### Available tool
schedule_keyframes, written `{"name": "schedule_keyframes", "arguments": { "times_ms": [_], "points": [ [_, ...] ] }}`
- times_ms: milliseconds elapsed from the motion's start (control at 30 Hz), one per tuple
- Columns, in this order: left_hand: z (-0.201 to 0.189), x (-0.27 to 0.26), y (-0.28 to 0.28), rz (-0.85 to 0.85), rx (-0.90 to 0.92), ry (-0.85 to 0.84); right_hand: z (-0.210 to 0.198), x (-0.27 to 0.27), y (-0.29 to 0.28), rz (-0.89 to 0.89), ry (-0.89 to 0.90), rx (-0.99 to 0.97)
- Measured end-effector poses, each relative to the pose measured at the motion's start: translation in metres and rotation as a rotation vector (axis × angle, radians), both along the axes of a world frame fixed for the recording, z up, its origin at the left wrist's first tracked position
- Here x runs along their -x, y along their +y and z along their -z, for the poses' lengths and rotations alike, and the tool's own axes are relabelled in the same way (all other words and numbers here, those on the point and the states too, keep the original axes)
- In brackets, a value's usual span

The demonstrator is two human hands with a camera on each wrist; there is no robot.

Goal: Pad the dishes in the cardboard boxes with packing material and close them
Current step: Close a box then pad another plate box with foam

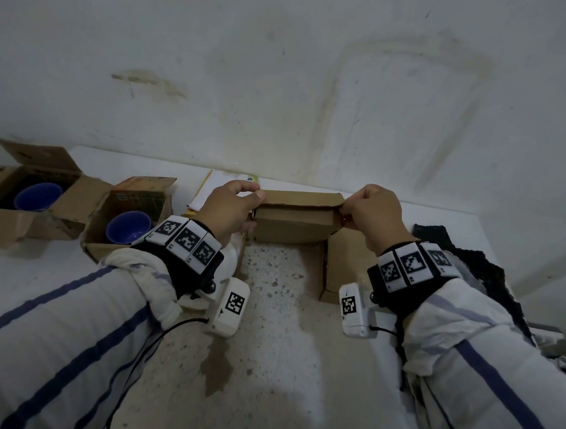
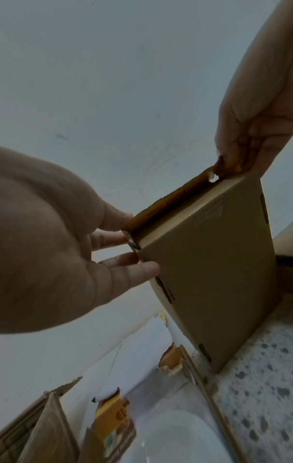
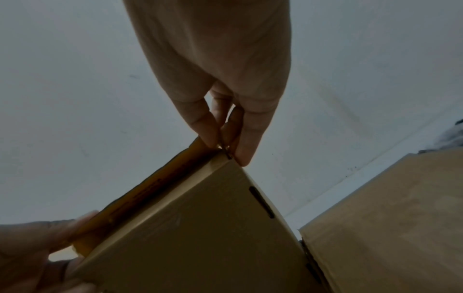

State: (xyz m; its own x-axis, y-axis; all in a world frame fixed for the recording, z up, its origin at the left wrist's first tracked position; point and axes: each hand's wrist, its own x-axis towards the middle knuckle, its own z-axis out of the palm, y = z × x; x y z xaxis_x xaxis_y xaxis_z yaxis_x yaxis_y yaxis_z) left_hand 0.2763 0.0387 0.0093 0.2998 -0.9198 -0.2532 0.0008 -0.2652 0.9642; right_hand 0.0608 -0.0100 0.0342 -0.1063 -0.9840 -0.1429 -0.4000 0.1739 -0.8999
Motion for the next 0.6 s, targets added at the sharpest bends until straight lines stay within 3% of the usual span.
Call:
{"name": "schedule_keyframes", "arguments": {
  "times_ms": [233,600],
  "points": [
    [0.0007,-0.0005,-0.0007,0.006,-0.011,0.008,0.0054,0.0042,0.0027,-0.018,0.017,-0.034],
    [0.0018,-0.0008,-0.0041,-0.006,-0.01,-0.009,-0.0023,0.0011,-0.0008,0.007,-0.235,-0.124]
  ]
}}
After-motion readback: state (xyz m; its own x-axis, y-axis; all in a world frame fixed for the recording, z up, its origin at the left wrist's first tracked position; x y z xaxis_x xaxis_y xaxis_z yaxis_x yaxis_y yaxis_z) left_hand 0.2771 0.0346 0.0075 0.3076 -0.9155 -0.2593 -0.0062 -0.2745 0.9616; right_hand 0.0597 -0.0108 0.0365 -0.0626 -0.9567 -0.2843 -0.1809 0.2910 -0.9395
